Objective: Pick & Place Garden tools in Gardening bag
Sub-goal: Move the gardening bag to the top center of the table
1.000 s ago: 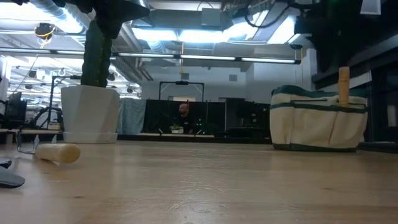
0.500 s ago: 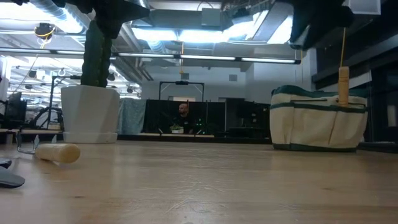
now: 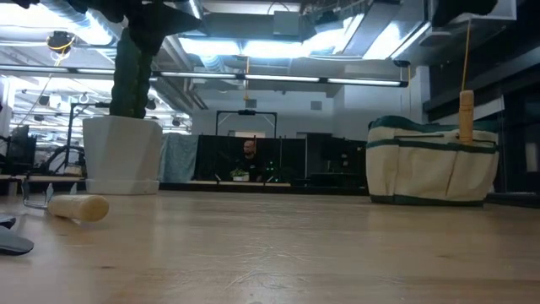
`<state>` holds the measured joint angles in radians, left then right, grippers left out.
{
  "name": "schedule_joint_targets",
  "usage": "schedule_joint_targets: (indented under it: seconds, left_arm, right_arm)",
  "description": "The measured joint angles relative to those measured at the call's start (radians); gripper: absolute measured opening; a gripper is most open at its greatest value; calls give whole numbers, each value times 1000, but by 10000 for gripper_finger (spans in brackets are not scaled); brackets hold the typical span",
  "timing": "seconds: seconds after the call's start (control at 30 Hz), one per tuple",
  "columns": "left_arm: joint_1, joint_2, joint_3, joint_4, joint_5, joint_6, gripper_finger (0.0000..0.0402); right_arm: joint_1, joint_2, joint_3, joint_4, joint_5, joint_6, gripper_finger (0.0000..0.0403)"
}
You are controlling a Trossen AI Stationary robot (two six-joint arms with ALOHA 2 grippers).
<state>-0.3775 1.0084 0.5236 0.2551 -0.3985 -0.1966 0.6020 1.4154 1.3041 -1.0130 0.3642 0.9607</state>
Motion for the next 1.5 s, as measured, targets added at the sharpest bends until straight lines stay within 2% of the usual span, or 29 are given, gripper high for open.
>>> schedule_joint_targets:
  seconds: [0.3, 0.47, 0.7, 0.87, 0.93, 1.03, 1.1, 1.3, 1.5]
  left_arm:
    - [0, 0, 0, -4, 0, 0, 212]
    - [0, 0, 0, -5, -1, 0, 212]
    - [0, 0, 0, 3, -3, 24, 212]
    - [0, 0, 0, 3, -3, 25, 212]
    - [0, 0, 0, 3, -4, 25, 212]
    - [0, 0, 0, 6, -8, 26, 212]
    - [0, 0, 0, 6, -8, 26, 212]
    - [0, 0, 0, 5, -8, 27, 212]
    - [0, 0, 0, 4, -8, 26, 212]
  right_arm:
    - [112, 11, 0, 94, -2, 5, 219]
    - [120, 11, 0, 148, -33, 19, 219]
    - [112, 11, 0, 234, -12, 8, 219]
    - [112, 19, 0, 290, 82, -252, 219]
    - [112, 25, 0, 329, 80, -325, 219]
    - [112, 28, -46, 446, 72, -470, 219]
    - [106, 29, -108, 568, 29, -575, 219]
    - [55, 30, -352, 1002, -135, -766, 219]
    - [-10, 30, -595, 1394, -253, -969, 219]
